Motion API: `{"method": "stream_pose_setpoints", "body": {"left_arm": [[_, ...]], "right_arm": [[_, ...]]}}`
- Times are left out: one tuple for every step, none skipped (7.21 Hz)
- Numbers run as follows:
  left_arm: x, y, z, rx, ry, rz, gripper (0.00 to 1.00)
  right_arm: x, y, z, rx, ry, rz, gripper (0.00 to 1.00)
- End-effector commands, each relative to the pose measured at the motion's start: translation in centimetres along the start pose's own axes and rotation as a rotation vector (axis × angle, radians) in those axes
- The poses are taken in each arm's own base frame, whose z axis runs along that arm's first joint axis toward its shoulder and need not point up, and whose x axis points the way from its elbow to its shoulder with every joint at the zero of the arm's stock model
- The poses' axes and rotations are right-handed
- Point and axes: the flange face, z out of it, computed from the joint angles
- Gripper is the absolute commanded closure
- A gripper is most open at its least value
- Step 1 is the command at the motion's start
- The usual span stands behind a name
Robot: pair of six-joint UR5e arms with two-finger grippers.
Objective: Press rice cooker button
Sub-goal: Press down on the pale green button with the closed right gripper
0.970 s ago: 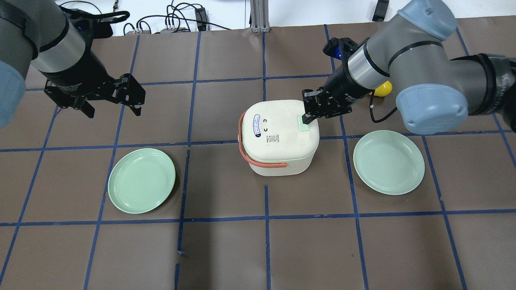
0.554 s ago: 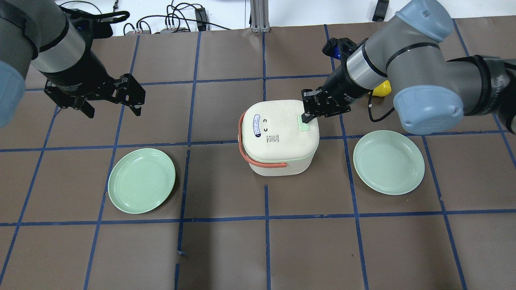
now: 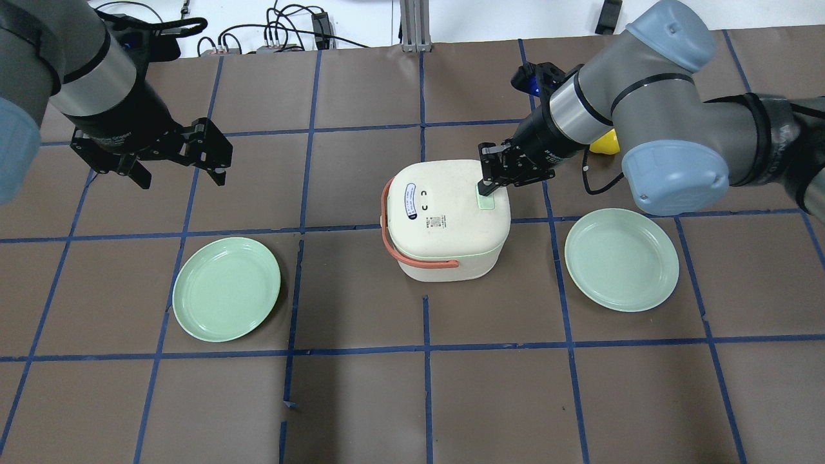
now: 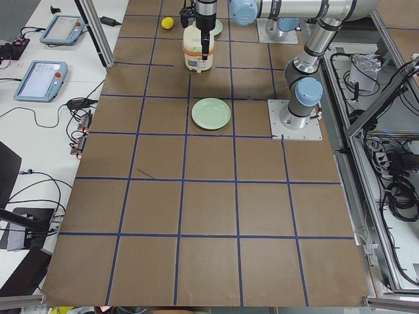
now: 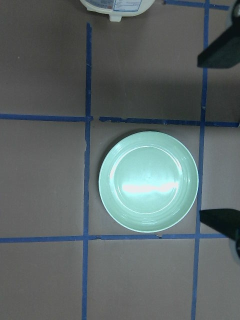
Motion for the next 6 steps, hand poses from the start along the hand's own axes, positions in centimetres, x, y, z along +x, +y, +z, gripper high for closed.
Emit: {"method": "stream_pose_setpoints", "body": {"left_arm": [[0.0, 0.01, 0.01, -0.001, 0.0, 0.0, 0.0], [0.0, 0.0, -0.01, 0.001, 0.0, 0.0, 0.0], [0.0, 0.01, 0.01, -0.001, 0.0, 0.0, 0.0], [0.0, 0.01, 0.01, -0.001, 0.0, 0.0, 0.0], [0.0, 0.0, -0.01, 0.001, 0.0, 0.0, 0.0], [0.0, 0.0, -0.01, 0.001, 0.0, 0.0, 0.0]], "right_arm": [[-0.01, -0.1, 0.07, 0.0, -0.005, -0.005, 0.94], [0.01, -0.19, -0.08, 0.002, -0.004, -0.006, 0.94], [0.09, -0.31, -0.28, 0.006, -0.003, -0.025, 0.94], [0.36, -0.3, -0.16, 0.002, -0.002, -0.036, 0.94], [0.32, -0.27, -0.22, 0.004, -0.002, -0.037, 0.94], [0.37, -0.23, -0.16, 0.002, 0.0, -0.038, 0.94]]}}
